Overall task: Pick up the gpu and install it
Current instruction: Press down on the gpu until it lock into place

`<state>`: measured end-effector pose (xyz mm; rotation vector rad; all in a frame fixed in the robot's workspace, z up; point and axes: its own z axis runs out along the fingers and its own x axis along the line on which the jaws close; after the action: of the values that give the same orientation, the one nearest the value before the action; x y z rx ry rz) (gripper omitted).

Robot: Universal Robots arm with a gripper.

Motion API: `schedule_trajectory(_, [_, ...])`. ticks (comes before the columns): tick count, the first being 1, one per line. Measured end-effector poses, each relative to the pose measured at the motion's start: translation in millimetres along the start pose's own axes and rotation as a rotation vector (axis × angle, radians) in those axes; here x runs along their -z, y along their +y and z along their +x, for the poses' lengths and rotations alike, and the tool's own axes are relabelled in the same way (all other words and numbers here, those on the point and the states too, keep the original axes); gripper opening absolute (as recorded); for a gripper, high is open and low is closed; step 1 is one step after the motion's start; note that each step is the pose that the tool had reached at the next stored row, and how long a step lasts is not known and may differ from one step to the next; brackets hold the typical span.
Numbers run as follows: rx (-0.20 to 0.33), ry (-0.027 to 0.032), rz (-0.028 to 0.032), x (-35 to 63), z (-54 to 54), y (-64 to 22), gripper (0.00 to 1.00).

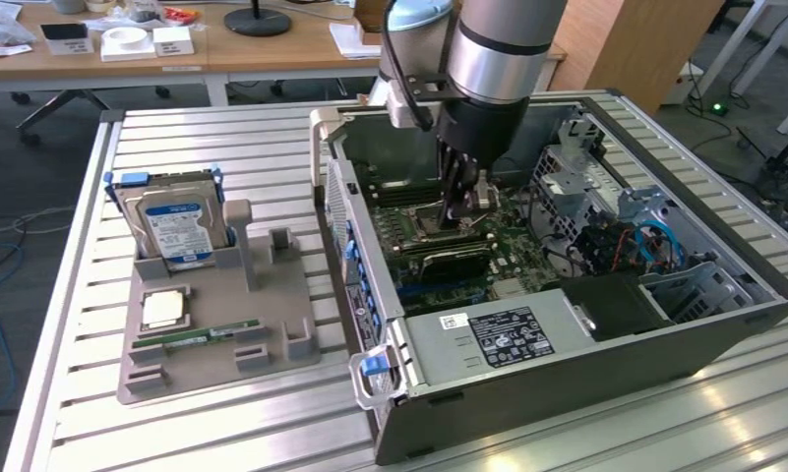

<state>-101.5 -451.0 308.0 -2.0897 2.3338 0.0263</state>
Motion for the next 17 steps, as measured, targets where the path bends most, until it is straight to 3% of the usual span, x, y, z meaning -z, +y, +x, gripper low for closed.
schedule_trajectory(4, [0.001,-0.0002,0.0005,-6.1,0.1,0.0,0.11])
schedule_trajectory(9, [0.001,-0.0001,0.0005,-6.2,0.1,0.0,0.11])
schedule_trajectory(10, [0.001,-0.0006,0.0045,-6.5,0.1,0.2,0.11])
schedule_trajectory(13, [0.003,-0.003,0.0259,-8.2,0.2,1.4,0.11])
schedule_trajectory(14, [0.003,-0.0031,0.0297,-8.6,0.3,1.8,0.11])
schedule_trajectory(17, [0.003,-0.0028,0.0303,-9.2,0.4,2.2,0.11])
